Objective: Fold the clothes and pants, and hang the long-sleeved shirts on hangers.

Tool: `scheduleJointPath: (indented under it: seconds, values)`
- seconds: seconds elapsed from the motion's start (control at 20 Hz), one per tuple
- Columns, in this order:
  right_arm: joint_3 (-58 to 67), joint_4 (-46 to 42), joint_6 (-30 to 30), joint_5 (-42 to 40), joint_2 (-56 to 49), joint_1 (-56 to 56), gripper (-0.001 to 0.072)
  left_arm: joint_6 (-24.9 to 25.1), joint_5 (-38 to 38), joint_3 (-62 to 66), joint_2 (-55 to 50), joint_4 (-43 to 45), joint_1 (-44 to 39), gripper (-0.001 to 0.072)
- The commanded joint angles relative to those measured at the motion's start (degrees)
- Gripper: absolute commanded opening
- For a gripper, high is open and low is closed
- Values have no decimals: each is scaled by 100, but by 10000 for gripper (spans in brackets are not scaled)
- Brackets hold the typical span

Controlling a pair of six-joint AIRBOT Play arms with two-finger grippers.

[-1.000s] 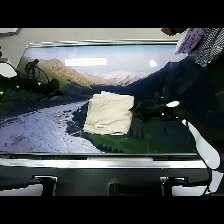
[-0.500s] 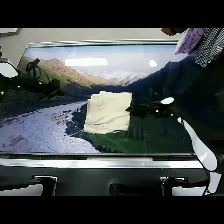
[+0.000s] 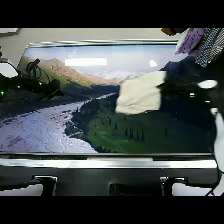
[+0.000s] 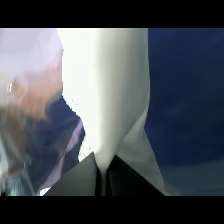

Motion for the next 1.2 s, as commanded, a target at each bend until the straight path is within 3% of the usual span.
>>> scheduleJointPath:
  seconds: [0.0, 0.2, 0.35, 0.65, 0.9, 0.95, 1.05, 1.1, 1.15]
  values:
    - [81, -1504, 1165, 197, 507, -1248, 28, 7, 0, -2, 2, 4, -2, 10]
    - [76, -3773, 2221, 922, 1161, -2599, 30, 22, 2, -2, 2, 11, -2, 10]
    - [76, -5025, 2411, 1786, 1333, -3305, 31, 22, 4, -2, 2, 61, -2, 10]
    - [-452, -6347, 2527, 2922, 1344, -3748, 32, 20, 2, -2, 0, 70, -2, 11]
    - [-890, -6540, 2529, 3067, 1344, -3748, 49, 22, 2, -2, 0, 70, -4, 10]
    - [-922, -6616, 2520, 3169, 1344, -3748, 157, 22, 0, -2, 0, 70, -2, 11]
    - [-890, -6959, 2385, 3300, 1419, -3748, 466, 52, 0, -2, 0, 70, -2, 11]
    - [-791, -7077, 2391, 3257, 1532, -3748, 526, 146, -2, -2, 0, 70, -2, 11]
    - [-629, -7036, 2389, 3027, 1670, -3731, 518, 267, -26, -2, 0, 70, -2, 13]
